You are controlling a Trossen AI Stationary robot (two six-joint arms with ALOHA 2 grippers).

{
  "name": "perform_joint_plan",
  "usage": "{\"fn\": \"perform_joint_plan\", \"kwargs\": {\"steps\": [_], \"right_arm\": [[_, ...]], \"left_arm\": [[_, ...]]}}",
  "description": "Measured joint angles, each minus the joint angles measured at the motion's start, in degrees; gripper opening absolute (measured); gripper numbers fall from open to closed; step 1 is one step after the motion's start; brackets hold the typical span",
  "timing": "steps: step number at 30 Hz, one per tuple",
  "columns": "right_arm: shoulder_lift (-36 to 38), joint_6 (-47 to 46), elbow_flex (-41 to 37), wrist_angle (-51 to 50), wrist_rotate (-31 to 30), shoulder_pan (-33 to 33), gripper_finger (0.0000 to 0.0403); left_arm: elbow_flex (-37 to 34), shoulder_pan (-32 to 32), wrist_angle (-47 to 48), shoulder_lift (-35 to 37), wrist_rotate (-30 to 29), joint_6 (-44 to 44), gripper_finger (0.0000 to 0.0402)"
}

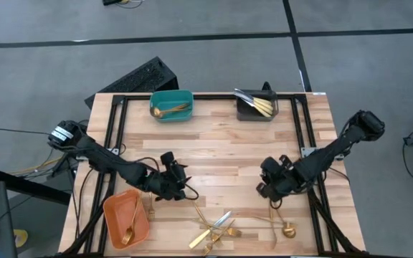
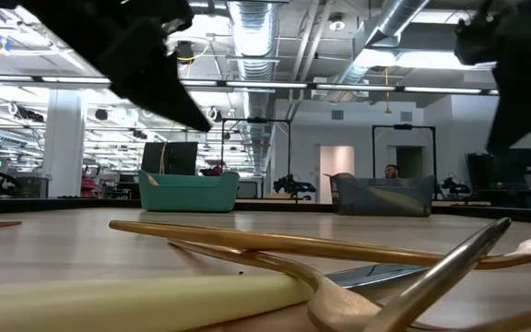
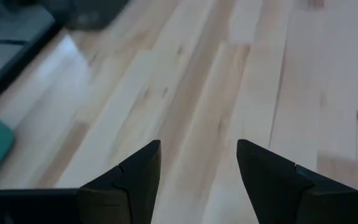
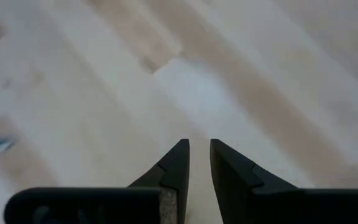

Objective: Sort silverware by color (type)
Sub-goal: Put the gold spoon into the green bin

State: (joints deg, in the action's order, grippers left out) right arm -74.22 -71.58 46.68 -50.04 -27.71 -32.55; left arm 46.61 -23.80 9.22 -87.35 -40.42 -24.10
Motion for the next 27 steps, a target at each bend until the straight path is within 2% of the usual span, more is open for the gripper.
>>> {"fn": "perform_joint_plan", "kwargs": {"steps": [2,6,9,16,23,27], "right_arm": [[0.0,-1.5,0.0,-2.8,1.0,-0.4,0.0091],[0.0,-7.5,0.0,-6.5,1.9,-3.0,0.0092],[0.0,-8.1,0.0,-6.5,4.9,-5.7,0.0093],[-1.7,-14.3,0.0,-6.5,9.7,-11.8,0.0121],[-9.6,-18.4,0.0,-0.3,19.9,-16.5,0.0164],[-12.6,-20.6,-0.1,1.7,22.2,-17.6,0.0170]], "left_arm": [[0.0,0.1,-3.4,0.0,-1.3,1.8,0.0199],[0.0,0.0,-7.8,0.0,-12.6,2.6,0.0199],[0.0,0.2,-7.0,0.0,-16.6,3.6,0.0199],[0.0,2.0,-6.5,0.0,-13.0,4.8,0.0199],[0.0,3.2,-6.2,0.0,-9.8,-0.5,0.0199],[0.0,3.2,-5.6,0.0,-9.8,-0.6,0.0199]]}}
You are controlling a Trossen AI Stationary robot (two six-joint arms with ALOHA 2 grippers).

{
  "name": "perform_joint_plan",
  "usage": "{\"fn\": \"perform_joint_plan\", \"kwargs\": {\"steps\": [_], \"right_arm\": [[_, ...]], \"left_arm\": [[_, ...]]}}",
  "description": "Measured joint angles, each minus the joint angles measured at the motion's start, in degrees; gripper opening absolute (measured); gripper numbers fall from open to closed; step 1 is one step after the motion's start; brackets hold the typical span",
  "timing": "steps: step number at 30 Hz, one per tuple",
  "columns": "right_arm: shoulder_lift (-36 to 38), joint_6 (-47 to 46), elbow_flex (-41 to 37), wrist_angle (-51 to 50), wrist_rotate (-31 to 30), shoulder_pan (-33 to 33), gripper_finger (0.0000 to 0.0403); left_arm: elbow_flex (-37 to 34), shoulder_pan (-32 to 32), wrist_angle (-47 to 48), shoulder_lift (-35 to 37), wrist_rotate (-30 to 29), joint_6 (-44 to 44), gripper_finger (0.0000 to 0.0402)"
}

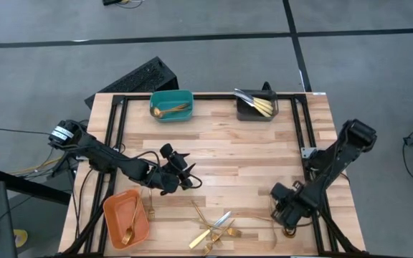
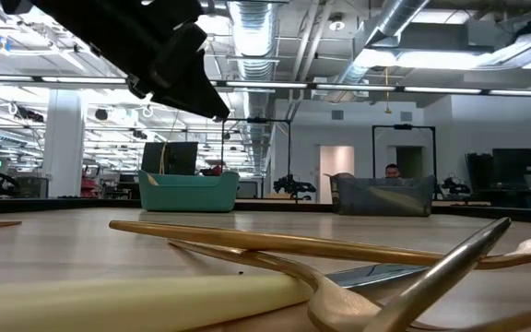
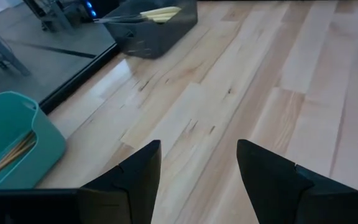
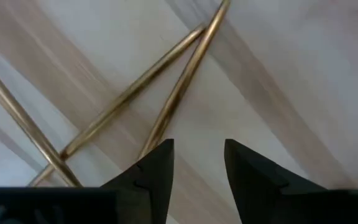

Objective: Sort silverware by color (type)
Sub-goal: Put the gold spoon into the green bin

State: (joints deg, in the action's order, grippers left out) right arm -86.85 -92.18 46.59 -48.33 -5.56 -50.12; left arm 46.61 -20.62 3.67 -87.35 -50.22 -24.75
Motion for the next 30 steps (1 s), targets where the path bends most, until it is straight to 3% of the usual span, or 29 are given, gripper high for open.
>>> {"fn": "perform_joint_plan", "kwargs": {"steps": [8,30], "right_arm": [[-2.6,-0.6,0.1,5.9,4.1,-0.6,0.0161],[-1.7,0.1,1.7,9.4,7.2,-1.2,0.0152]], "left_arm": [[0.0,0.0,-0.1,0.0,0.0,0.0,0.0199],[0.0,0.0,-0.2,0.0,-0.1,-1.5,0.0199]]}}
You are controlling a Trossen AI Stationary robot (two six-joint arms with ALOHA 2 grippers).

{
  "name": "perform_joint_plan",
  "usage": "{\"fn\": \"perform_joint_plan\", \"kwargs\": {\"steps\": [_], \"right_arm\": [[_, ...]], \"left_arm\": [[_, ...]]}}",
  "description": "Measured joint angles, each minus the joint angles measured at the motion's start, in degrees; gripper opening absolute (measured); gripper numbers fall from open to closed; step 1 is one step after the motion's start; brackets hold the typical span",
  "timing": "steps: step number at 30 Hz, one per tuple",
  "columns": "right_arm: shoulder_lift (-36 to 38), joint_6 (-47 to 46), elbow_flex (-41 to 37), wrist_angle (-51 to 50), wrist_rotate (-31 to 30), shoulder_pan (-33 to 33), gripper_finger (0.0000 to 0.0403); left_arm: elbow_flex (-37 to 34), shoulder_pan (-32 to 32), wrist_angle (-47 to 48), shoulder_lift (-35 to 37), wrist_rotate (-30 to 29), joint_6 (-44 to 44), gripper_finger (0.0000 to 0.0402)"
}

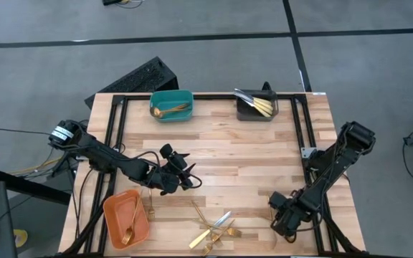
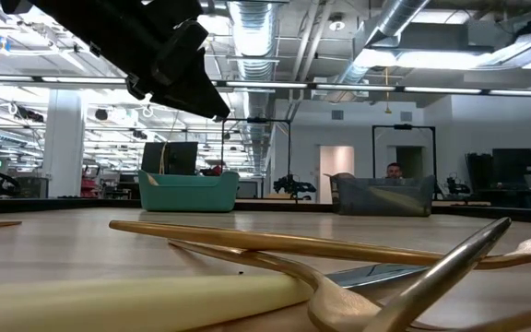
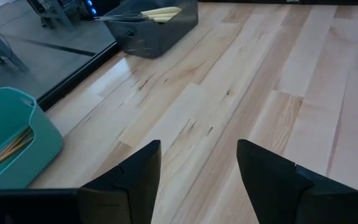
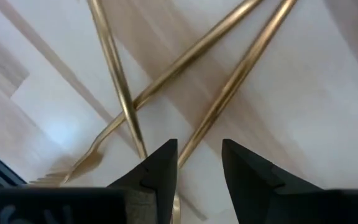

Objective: Sort silverware by color (type)
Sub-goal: Put the gold spoon into the green bin

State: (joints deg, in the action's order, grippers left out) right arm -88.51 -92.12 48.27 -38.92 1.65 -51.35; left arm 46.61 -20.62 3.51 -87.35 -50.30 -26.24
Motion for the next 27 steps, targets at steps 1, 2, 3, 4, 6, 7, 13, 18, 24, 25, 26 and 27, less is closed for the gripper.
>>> {"fn": "perform_joint_plan", "kwargs": {"steps": [1,2,3,4,6,7,13,18,24,25,26,27], "right_arm": [[-0.1,0.0,0.0,0.4,0.0,0.0,0.0152],[-0.6,0.0,0.1,0.9,-0.1,0.0,0.0152],[-1.1,0.0,0.1,1.3,-0.2,0.0,0.0152],[-1.6,0.0,0.1,1.3,-0.2,0.0,0.0152],[-3.0,-0.4,0.1,1.3,-0.2,0.4,0.0152],[-4.0,-0.7,0.1,1.3,0.1,0.7,0.0152],[-8.3,-0.5,0.7,-0.9,2.0,3.4,0.0136],[-7.7,1.8,0.5,-4.8,1.2,5.4,0.0072],[-2.3,4.7,-0.4,-11.0,-18.1,7.8,0.0030],[-1.3,4.8,-0.3,-11.0,-21.0,8.3,0.0030],[-0.5,4.8,-0.1,-11.4,-22.8,8.6,0.0030],[0.3,4.7,-0.1,-11.7,-24.4,8.6,0.0030]], "left_arm": [[0.0,0.0,0.0,0.0,0.0,0.0,0.0199],[0.0,0.0,0.0,0.0,0.0,0.0,0.0199],[0.0,0.0,0.0,0.0,0.0,0.0,0.0199],[0.0,0.0,0.0,0.0,0.0,0.0,0.0199],[0.0,0.0,0.0,0.0,0.0,0.0,0.0199],[0.0,0.0,0.0,0.0,0.1,0.0,0.0199],[0.0,0.0,0.3,0.0,0.6,2.3,0.0199],[0.0,0.0,0.5,0.0,0.6,2.6,0.0199],[0.0,0.0,0.6,0.0,0.7,3.7,0.0199],[0.0,0.0,0.6,0.0,1.2,3.4,0.0199],[0.0,0.0,0.6,0.0,1.8,3.2,0.0199],[0.0,0.0,0.6,0.0,2.3,3.2,0.0199]]}}
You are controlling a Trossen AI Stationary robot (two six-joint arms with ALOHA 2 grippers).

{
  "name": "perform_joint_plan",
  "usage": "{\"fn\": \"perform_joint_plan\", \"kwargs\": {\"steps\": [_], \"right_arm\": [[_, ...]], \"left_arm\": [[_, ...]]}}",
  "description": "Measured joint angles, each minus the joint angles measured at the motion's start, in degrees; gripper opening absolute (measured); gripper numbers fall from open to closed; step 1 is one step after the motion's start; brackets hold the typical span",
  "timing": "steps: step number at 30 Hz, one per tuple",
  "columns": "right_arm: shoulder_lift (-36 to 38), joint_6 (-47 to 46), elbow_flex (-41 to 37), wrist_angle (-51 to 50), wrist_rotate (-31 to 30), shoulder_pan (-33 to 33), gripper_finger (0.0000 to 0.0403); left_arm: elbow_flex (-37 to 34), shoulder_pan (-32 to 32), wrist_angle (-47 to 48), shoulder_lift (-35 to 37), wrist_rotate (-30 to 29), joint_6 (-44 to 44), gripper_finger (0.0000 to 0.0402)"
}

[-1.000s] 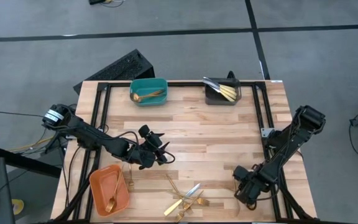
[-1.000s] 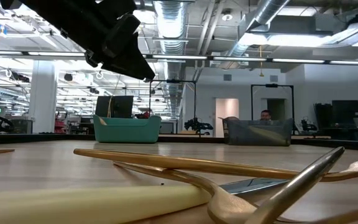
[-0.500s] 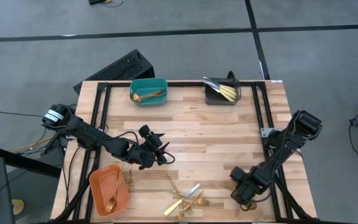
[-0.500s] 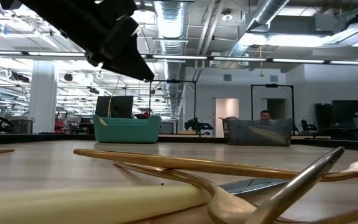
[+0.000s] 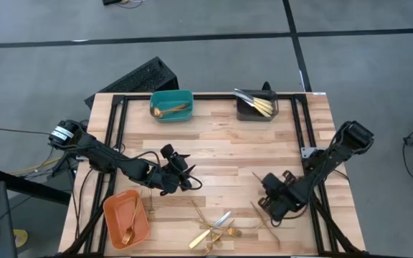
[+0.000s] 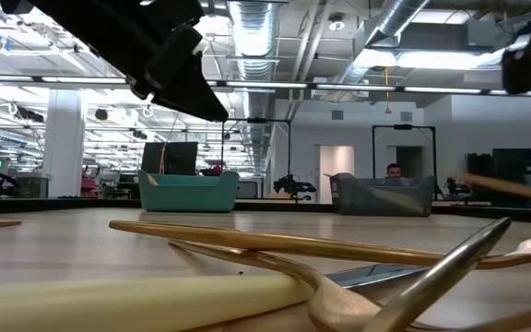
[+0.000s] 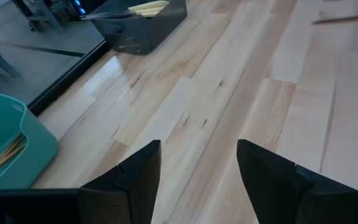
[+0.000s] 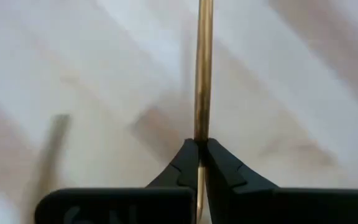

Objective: Sort silverware by color (type)
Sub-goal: Put the gold spoon into the green bin

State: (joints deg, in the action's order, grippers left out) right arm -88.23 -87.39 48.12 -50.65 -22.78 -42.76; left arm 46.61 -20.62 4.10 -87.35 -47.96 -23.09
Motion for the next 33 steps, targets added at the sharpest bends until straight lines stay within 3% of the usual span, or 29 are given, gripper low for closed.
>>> {"fn": "perform_joint_plan", "kwargs": {"steps": [2,8,13,19,24,30,33], "right_arm": [[1.1,0.4,0.0,-0.8,-4.1,0.2,0.0030],[2.8,1.2,0.1,2.3,-27.1,2.1,0.0033],[2.6,9.0,0.1,12.4,-41.7,3.9,0.0031],[2.6,22.0,0.1,26.0,-46.5,5.0,0.0034],[2.6,34.1,0.1,37.1,-50.1,5.0,0.0034],[2.6,47.5,0.2,49.7,-52.2,4.8,0.0035],[2.6,51.2,0.2,53.4,-53.1,4.6,0.0035]], "left_arm": [[0.0,0.0,0.0,0.0,0.5,-0.1,0.0199],[0.0,1.6,-5.9,-2.5,1.9,3.6,0.0199],[0.0,4.4,-21.0,-7.1,11.6,9.5,0.0199],[0.0,6.4,-42.5,-13.0,19.5,17.6,0.0199],[0.3,8.2,-54.3,-17.5,25.7,23.4,0.0199],[3.6,9.8,-61.7,-22.7,34.6,29.7,0.0199],[6.1,10.0,-61.4,-23.5,35.7,31.0,0.0199]]}}
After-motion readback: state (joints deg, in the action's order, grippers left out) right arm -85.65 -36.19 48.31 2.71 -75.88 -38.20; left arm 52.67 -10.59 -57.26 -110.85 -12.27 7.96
